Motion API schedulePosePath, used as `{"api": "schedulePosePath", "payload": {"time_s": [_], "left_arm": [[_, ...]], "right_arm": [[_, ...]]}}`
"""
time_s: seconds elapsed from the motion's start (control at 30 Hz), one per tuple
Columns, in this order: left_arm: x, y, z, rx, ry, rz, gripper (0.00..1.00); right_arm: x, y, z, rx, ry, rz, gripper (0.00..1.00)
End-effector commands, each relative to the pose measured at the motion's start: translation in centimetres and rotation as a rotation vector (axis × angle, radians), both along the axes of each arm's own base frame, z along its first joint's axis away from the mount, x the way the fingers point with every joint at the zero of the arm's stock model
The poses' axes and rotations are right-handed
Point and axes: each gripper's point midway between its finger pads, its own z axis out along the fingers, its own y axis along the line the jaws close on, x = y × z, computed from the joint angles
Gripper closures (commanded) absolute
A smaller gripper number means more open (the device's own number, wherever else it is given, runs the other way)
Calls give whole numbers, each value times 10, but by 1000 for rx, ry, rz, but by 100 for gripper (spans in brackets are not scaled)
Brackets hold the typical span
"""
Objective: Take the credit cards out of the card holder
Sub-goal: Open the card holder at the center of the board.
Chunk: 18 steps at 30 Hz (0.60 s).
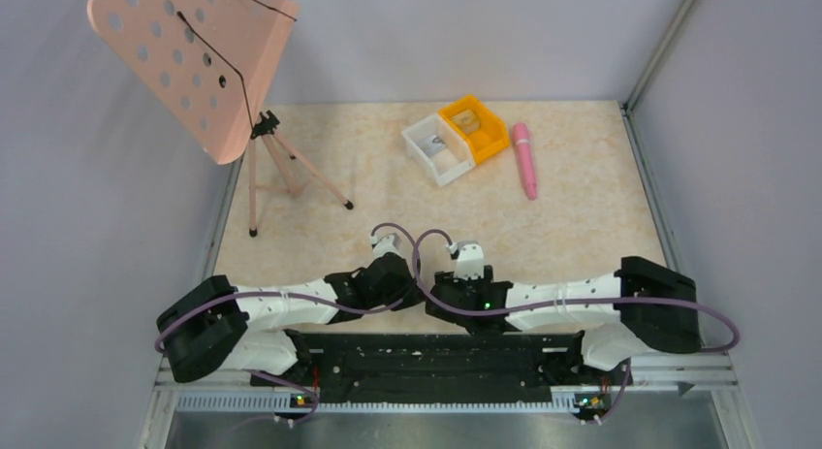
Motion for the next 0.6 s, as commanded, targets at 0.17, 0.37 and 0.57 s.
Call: {"api": "schedulePosePath", "payload": {"time_s": [0.17, 0.37, 0.57], "left_arm": [[13, 12, 3, 69, -61, 28, 100], [14, 13, -1, 87, -53, 33, 100], [21, 18, 3, 121, -78, 55, 100]], "right_arm": [[12, -37, 20, 89, -23, -79, 37], [14, -69, 23, 145, -15, -141, 38], [10, -70, 27, 204, -20, -109, 38]]}}
